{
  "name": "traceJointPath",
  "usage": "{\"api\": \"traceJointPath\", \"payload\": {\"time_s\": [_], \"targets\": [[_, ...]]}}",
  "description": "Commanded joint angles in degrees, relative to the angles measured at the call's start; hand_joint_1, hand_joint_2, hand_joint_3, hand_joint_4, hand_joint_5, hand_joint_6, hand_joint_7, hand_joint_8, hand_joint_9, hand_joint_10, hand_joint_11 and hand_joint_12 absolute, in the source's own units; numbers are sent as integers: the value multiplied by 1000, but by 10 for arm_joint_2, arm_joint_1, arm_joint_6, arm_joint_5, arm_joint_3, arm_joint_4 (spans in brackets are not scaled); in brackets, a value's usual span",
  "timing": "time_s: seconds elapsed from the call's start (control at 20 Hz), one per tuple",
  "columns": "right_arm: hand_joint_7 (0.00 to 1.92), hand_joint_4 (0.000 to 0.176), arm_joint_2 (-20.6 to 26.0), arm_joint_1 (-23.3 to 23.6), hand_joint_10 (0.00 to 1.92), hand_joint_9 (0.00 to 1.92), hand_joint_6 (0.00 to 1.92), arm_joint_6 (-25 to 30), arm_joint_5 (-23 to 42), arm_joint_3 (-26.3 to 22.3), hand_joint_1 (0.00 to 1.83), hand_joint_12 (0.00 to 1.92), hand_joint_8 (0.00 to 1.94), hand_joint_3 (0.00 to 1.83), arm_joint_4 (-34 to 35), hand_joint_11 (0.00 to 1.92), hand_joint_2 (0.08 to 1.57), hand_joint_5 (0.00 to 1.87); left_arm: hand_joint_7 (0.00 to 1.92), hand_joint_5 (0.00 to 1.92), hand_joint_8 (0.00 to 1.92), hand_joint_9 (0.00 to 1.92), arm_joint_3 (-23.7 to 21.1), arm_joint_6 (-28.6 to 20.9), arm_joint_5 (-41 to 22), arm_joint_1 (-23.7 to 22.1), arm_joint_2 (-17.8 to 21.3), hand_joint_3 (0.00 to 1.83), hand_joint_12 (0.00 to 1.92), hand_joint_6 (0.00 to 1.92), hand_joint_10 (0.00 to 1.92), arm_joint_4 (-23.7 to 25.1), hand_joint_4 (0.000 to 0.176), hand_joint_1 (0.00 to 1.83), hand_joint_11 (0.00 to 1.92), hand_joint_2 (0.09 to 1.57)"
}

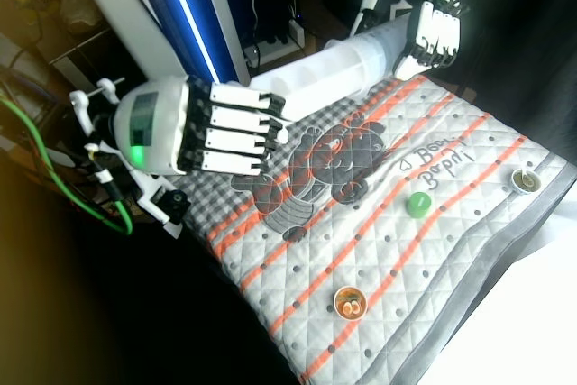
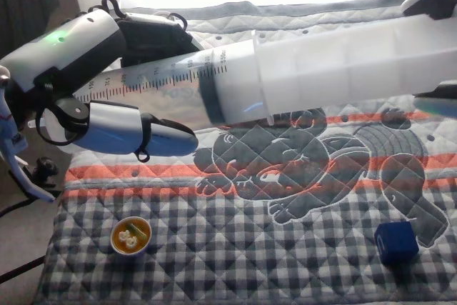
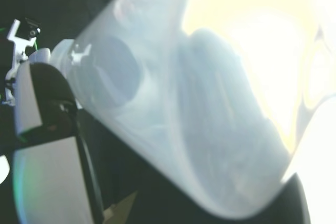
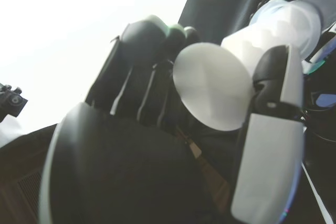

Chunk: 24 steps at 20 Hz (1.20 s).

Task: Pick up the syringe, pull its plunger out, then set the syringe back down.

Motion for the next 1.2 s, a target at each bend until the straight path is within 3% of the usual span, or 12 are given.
{"api": "traceJointPath", "payload": {"time_s": [0.0, 0.4, 0.45, 0.5, 0.55, 0.6, 0.65, 0.7, 0.8, 0.9, 1.0, 1.15], "targets": [[734, 0, 10, -3, 1644, 677, 839, -15, 63, 7, 1354, 1921, 1471, 0, 20, 738, 1200, 992, 861, 891, 1417, 684, 5, -9, 104, -4, 12, 0, 1921, 962, 1544, -33, 0, 1226, 505, 1174], [703, 0, 16, -11, 1676, 683, 860, -17, 69, 7, 1351, 1907, 1534, 0, 28, 776, 1213, 944, 852, 887, 1439, 671, 5, -9, 107, -3, 12, 1, 1921, 958, 1568, -35, 0, 1226, 490, 1178], [688, 0, 15, -11, 1603, 697, 966, -17, 69, 7, 1348, 1832, 1432, 0, 28, 709, 1204, 962, 843, 888, 1455, 672, 5, -9, 107, -3, 12, 1, 1921, 954, 1607, -35, 0, 1227, 509, 1180], [401, 0, 15, -11, 1130, 375, 664, -17, 70, 7, 1387, 1668, 800, 0, 28, 363, 1096, 526, 836, 897, 1456, 669, 5, -9, 108, -3, 12, 0, 1921, 949, 1592, -35, 0, 1225, 512, 1180], [117, 88, 15, -11, 552, 74, 350, -17, 70, 6, 1106, 1341, 295, 0, 28, 72, 845, 161, 838, 893, 1457, 657, 5, -9, 108, -3, 11, 0, 1921, 949, 1586, -36, 0, 1226, 495, 1181], [23, 118, 15, -11, 110, 14, 100, -17, 71, 6, 945, 907, 58, 0, 28, 14, 808, 31, 863, 915, 1432, 703, 6, -9, 108, -4, 11, 0, 1921, 902, 1600, -36, 0, 1238, 564, 1169], [4, 141, 15, -11, 21, 2, 19, -17, 72, 6, 822, 314, 11, 0, 28, 2, 755, 5, 858, 918, 1444, 704, 6, -9, 108, -4, 10, 0, 1921, 893, 1624, -36, 0, 1239, 561, 1169], [0, 136, 15, -11, 3, 0, 3, -17, 74, 6, 748, 62, 1, 0, 28, 0, 777, 0, 857, 915, 1444, 711, 7, -9, 108, -4, 8, 0, 1921, 900, 1632, -36, 0, 1239, 578, 1170], [0, 132, 15, -11, 0, 0, 0, -17, 78, 6, 565, 6, 0, 36, 27, 8, 890, 0, 855, 897, 1436, 700, 11, -9, 101, -6, 4, 2, 1921, 945, 1579, -37, 0, 1229, 559, 1174], [0, 102, 14, -11, 0, 0, 0, -17, 85, 6, 562, 0, 0, 24, 27, 0, 870, 0, 849, 911, 1395, 678, 20, -9, 77, -18, -7, 0, 1864, 966, 1493, -29, 0, 1216, 523, 1172], [0, 105, 14, -11, 0, 0, 0, -17, 93, 6, 603, 0, 0, 7, 28, 0, 838, 0, 906, 886, 1340, 790, 35, -9, 38, -39, -25, 0, 1841, 958, 1424, -14, 0, 1237, 633, 1164], [0, 128, 12, -11, 0, 0, 4, -17, 100, 7, 693, 0, 0, 3, 30, 0, 831, 11, 926, 877, 1246, 782, 59, -9, -32, -71, -53, 0, 1864, 1045, 1357, 18, 0, 1217, 581, 1157]]}}
